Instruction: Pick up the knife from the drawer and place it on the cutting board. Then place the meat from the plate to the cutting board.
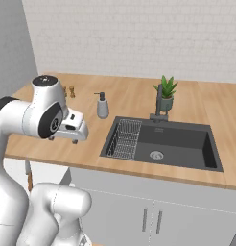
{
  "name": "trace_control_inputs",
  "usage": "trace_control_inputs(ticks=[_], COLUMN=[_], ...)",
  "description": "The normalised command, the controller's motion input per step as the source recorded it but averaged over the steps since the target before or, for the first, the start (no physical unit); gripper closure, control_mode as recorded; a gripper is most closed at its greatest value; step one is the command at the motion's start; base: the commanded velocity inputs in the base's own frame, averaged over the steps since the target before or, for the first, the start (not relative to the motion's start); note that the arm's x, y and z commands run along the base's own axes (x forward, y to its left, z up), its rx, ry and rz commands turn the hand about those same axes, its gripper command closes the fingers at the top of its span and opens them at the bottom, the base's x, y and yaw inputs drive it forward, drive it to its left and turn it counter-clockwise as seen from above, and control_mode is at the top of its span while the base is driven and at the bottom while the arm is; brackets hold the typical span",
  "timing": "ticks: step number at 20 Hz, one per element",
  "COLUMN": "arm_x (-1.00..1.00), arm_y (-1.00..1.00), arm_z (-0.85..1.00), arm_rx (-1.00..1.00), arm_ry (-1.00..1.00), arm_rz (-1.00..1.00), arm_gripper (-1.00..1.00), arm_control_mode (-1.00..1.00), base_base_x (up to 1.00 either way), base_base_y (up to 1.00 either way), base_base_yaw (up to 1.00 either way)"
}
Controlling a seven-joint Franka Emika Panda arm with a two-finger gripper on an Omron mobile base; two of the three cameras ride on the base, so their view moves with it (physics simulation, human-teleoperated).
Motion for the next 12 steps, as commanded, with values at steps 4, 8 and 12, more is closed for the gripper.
trace_control_inputs(ticks=[4, 8, 12], arm_x=[-0.01, 0.00, 0.00], arm_y=[0.00, 0.00, -0.11], arm_z=[-0.11, -0.03, 0.00], arm_rx=[0.00, 0.00, 0.00], arm_ry=[0.00, 0.00, 0.00], arm_rz=[0.00, 0.00, 0.00], arm_gripper=[-1.00, -1.00, -1.00], arm_control_mode=[-1.00, -1.00, -1.00], base_base_x=[0.00, 0.00, 0.00], base_base_y=[0.00, 0.00, 0.00], base_base_yaw=[0.00, 0.00, 0.00])
